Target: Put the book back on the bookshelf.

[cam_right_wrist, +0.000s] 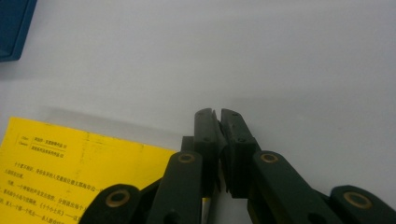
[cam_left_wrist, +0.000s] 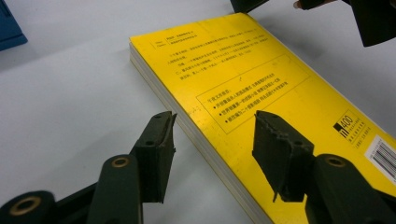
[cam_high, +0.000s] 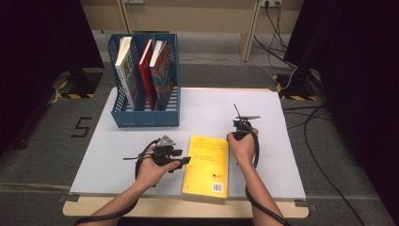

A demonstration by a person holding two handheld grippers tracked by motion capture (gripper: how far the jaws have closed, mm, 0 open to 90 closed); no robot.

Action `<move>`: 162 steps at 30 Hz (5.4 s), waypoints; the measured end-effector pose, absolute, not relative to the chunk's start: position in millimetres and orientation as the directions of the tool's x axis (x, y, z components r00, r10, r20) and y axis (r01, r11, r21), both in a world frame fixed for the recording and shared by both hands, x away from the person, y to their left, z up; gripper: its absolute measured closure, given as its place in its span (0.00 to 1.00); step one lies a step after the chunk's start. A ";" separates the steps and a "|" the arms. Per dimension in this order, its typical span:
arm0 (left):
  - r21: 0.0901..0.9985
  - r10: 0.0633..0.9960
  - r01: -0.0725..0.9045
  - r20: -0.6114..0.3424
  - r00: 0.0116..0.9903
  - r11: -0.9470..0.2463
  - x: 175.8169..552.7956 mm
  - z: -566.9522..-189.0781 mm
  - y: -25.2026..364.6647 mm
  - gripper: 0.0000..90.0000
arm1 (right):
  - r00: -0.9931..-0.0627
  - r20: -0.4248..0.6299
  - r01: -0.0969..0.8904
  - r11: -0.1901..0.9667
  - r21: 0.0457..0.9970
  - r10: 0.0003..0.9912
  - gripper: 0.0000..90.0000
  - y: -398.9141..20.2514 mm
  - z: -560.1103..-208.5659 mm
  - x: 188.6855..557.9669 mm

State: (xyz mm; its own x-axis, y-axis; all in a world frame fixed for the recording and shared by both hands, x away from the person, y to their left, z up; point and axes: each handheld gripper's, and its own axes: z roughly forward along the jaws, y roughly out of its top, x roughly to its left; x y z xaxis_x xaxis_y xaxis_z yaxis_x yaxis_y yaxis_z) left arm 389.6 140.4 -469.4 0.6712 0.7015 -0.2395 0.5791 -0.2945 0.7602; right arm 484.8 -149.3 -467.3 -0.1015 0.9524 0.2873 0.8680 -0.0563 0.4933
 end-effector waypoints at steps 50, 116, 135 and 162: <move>0.719 0.689 0.636 -0.311 0.655 -0.280 354.7 -484.8 156.0 0.50 | -0.324 0.380 0.892 0.145 0.429 0.866 0.48 -120.8 -467.3 468.9; 0.694 0.696 0.683 -0.375 0.612 -0.227 348.4 -494.3 157.2 0.52 | -0.202 0.457 0.909 -0.008 0.417 0.866 0.76 -125.9 -426.6 457.3; 0.690 0.702 0.688 -0.375 0.605 -0.225 348.8 -493.3 158.1 0.53 | -0.174 0.490 0.925 -0.029 0.378 0.854 0.79 -128.4 -433.9 457.2; 0.662 0.707 0.721 -0.409 0.577 -0.205 377.7 -491.5 144.7 0.59 | -0.220 0.477 0.899 -0.013 0.437 0.851 0.77 -130.6 -406.5 464.1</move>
State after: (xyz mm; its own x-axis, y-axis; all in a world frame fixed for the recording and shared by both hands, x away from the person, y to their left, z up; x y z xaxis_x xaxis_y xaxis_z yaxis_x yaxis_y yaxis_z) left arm 377.7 144.7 -491.5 0.5767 0.7071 -0.4092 0.7207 -0.2046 0.6623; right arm 464.1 -130.6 -406.5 -0.2197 0.8510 0.4770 0.8993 -0.0129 0.4372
